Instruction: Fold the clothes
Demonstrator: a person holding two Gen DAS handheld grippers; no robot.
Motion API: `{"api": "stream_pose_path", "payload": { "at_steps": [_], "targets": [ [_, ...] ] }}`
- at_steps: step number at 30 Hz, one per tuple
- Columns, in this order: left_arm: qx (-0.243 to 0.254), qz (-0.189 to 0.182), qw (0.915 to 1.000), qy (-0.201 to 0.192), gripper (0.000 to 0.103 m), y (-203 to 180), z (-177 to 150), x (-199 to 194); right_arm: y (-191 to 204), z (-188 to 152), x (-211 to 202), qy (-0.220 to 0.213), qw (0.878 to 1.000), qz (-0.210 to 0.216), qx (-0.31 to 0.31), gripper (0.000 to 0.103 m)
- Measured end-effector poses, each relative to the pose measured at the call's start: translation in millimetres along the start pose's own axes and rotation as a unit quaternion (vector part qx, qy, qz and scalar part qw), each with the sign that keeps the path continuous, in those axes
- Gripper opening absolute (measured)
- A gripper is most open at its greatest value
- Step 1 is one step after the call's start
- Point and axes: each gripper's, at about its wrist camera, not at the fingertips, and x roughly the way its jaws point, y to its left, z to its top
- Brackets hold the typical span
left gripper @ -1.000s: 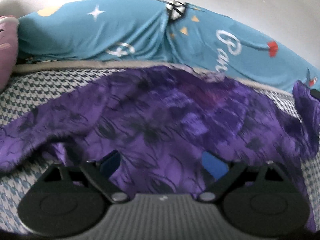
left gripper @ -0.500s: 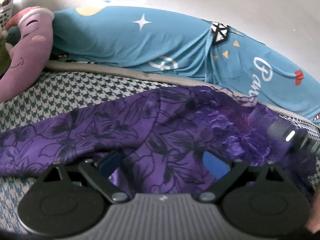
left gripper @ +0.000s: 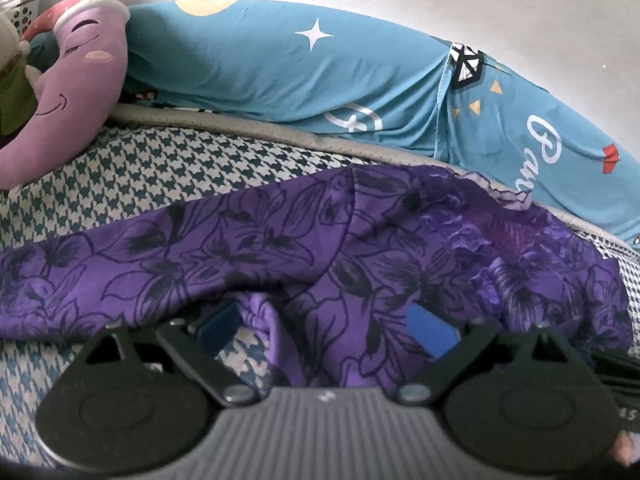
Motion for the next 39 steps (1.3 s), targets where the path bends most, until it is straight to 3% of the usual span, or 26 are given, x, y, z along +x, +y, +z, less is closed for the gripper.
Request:
{"api": "stream_pose_path", "payload": {
  "at_steps": [4, 11, 17, 19, 21, 23, 28, 30, 37, 39],
  "targets": [
    [0.000, -0.001, 1.0000, 0.004, 0.095, 0.1, 0.0, 0.9, -17.8, 5.9, -6.6, -0.020, 0.998, -0.003, 0.056, 0.046],
    [0.005, -0.004, 1.0000, 0.005, 0.095, -0.9, -0.8, 1.3, -50.0, 7.9, -3.0, -0.019, 0.984, 0.013, 0.176, 0.047],
    [0.011, -0.002, 0.9999, 0.002, 0.095, -2.3, -1.3, 1.2, -57.7, 13.1, 2.9, -0.048, 0.973, 0.002, 0.226, 0.046],
    [0.014, 0.001, 0.9999, -0.001, 0.095, -2.4, -1.7, 0.5, -50.7, 14.9, 4.9, -0.058, 0.974, -0.006, 0.217, 0.037],
    [0.013, 0.006, 0.9999, -0.005, 0.095, -0.9, -1.1, -0.4, -40.1, 17.5, 7.4, -0.070, 0.977, -0.009, 0.203, 0.019],
    [0.006, 0.008, 0.9999, -0.009, 0.095, 1.7, 0.7, -0.9, -25.8, 18.6, 7.9, -0.079, 0.980, 0.007, 0.185, 0.019],
    [-0.011, 0.025, 0.9994, -0.023, 0.095, 7.2, 5.3, -3.6, 31.8, 20.6, 17.8, -0.066, 0.993, 0.079, 0.050, 0.021],
    [-0.017, 0.025, 0.9993, -0.023, 0.095, 9.1, 6.2, -3.9, 40.3, 20.2, 19.1, -0.055, 0.995, 0.080, 0.030, 0.023],
    [-0.018, 0.015, 0.9996, -0.015, 0.095, 6.8, 3.9, -0.7, 25.4, 19.0, 12.4, -0.040, 0.994, 0.077, 0.060, 0.024],
    [-0.023, 0.010, 0.9996, -0.012, 0.095, 5.3, 3.4, 0.8, 22.4, 18.1, 9.9, -0.036, 0.994, 0.082, 0.061, 0.031]
  ]
}}
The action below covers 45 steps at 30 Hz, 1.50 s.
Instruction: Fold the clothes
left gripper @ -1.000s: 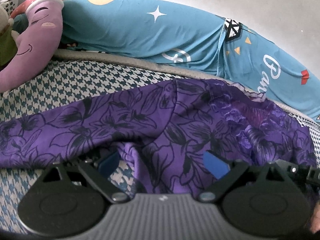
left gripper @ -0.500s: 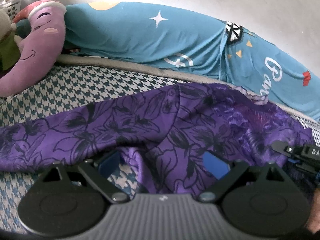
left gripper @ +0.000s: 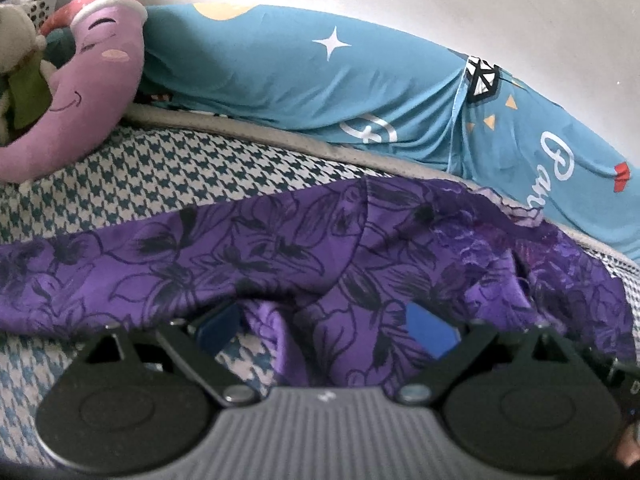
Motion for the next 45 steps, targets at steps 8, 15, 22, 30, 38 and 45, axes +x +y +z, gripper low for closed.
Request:
{"api": "stream_pose_path", "payload": {
  "at_steps": [8, 15, 22, 30, 38, 45],
  "targets": [
    [-0.016, -0.009, 0.9998, 0.005, 0.095, -4.0, -0.2, 4.3, 16.6, -13.0, -0.4, 0.041, 0.997, 0.018, -0.061, 0.044],
    [-0.017, -0.013, 0.9997, 0.010, 0.095, -8.2, -0.8, 6.8, 36.2, -20.7, 3.6, 0.026, 0.990, -0.054, -0.130, 0.053],
    [-0.038, 0.000, 0.9993, -0.001, 0.095, 6.4, 3.0, 3.4, 56.7, -26.7, 25.1, 0.022, 0.986, -0.065, -0.151, 0.053],
    [-0.064, 0.021, 0.9977, -0.005, 0.095, 34.2, 4.9, 1.9, 61.6, -38.3, 64.4, 0.040, 0.976, -0.121, -0.176, 0.044],
    [-0.052, 0.023, 0.9984, -0.003, 0.095, 33.4, 3.4, 1.2, 60.8, -28.4, 77.8, 0.025, 0.981, -0.135, -0.135, 0.010],
    [-0.056, 0.029, 0.9979, -0.013, 0.095, 34.0, 5.9, -2.5, 58.1, -1.6, 65.1, -0.038, 0.990, -0.110, -0.078, 0.009]
  ]
}}
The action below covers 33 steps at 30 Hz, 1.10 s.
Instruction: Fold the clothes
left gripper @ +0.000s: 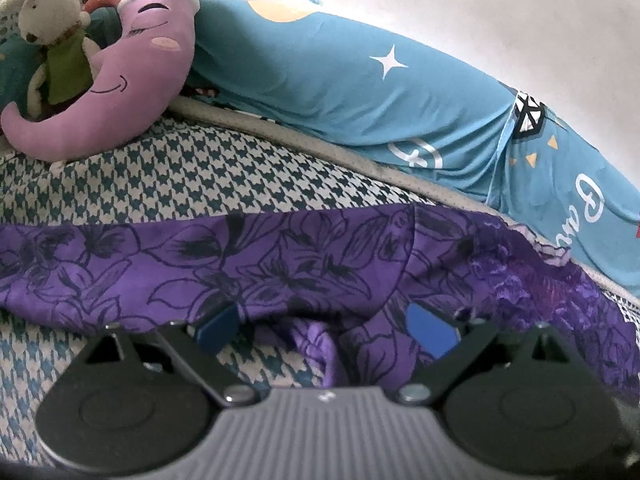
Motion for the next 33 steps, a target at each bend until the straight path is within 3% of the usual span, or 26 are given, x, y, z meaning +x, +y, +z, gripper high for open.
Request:
{"api": "stream_pose_path", "payload": {
  "at_steps": [4, 6, 8, 12, 21, 33],
  "targets": [
    [-0.001, 0.016, 0.9998, -0.015, 0.095, -2.2, 1.2, -2.8, -1.1, 18.6, -13.3, -0.067, 0.997, 0.032, 0.032, 0.011],
    [-0.001, 0.024, 0.9995, -0.021, 0.095, -3.3, 1.8, -3.5, -0.4, 24.2, -13.2, -0.064, 0.995, 0.062, 0.039, 0.014],
    [0.000, 0.028, 0.9994, -0.020, 0.095, -3.9, 2.3, -3.5, 1.1, 25.8, -11.2, -0.046, 0.997, 0.058, 0.032, 0.016],
    [0.013, 0.024, 0.9995, -0.013, 0.095, -10.2, 0.2, -1.3, -7.4, 22.6, -16.4, -0.018, 0.999, 0.033, 0.036, 0.026],
    [0.024, -0.005, 0.9997, 0.008, 0.097, -28.4, -7.2, 3.4, -46.7, 11.1, -55.2, 0.002, 0.999, -0.037, 0.022, 0.029],
    [0.040, -0.017, 0.9981, 0.043, 0.098, -55.2, -21.8, 18.5, -118.3, 0.4, -118.3, -0.007, 0.993, -0.121, 0.005, 0.040]
  ]
}}
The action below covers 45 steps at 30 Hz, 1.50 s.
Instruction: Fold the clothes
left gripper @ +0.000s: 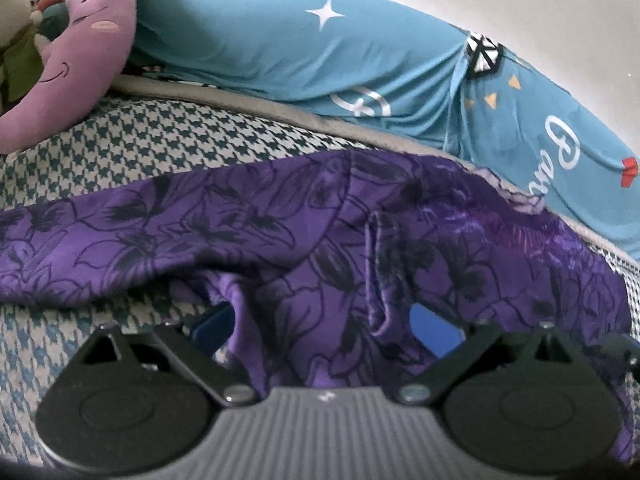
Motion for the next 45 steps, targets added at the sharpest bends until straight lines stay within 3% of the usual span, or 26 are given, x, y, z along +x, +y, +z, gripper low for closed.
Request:
{"api": "stream_pose_path", "payload": {
  "at_steps": [7, 12, 22, 28, 37, 40, 45],
  "targets": [
    [0.013, 0.004, 0.9999, 0.008, 0.099, -11.0, -4.2, 6.1, -34.7, -7.4, -8.4, 0.017, 0.999, -0.048, -0.013, 0.040],
    [0.017, 0.003, 0.9998, 0.012, 0.099, -14.3, -5.3, 7.9, -56.8, -16.5, -11.4, 0.033, 0.993, -0.098, -0.055, 0.040],
    [0.023, 0.000, 0.9996, 0.019, 0.099, -18.9, -6.8, 10.9, -66.6, -27.8, 12.7, 0.052, 0.990, -0.113, -0.064, 0.040],
    [0.019, 0.000, 0.9992, 0.036, 0.100, -17.9, -7.6, 17.2, -67.0, -22.3, 21.6, 0.041, 0.988, -0.146, -0.025, 0.038],
    [0.018, 0.015, 0.9988, 0.043, 0.100, -11.1, -6.9, 16.3, -87.3, -26.4, 9.4, 0.043, 0.976, -0.194, 0.088, 0.033],
    [0.017, 0.022, 0.9987, 0.042, 0.100, -8.4, -6.0, 14.6, -89.8, -23.9, 5.9, 0.051, 0.969, -0.205, 0.128, 0.035],
    [0.018, 0.038, 0.9985, 0.036, 0.100, -2.4, -6.6, 9.1, -75.5, -23.6, 0.8, 0.090, 0.957, -0.250, 0.117, 0.045]
  ]
}}
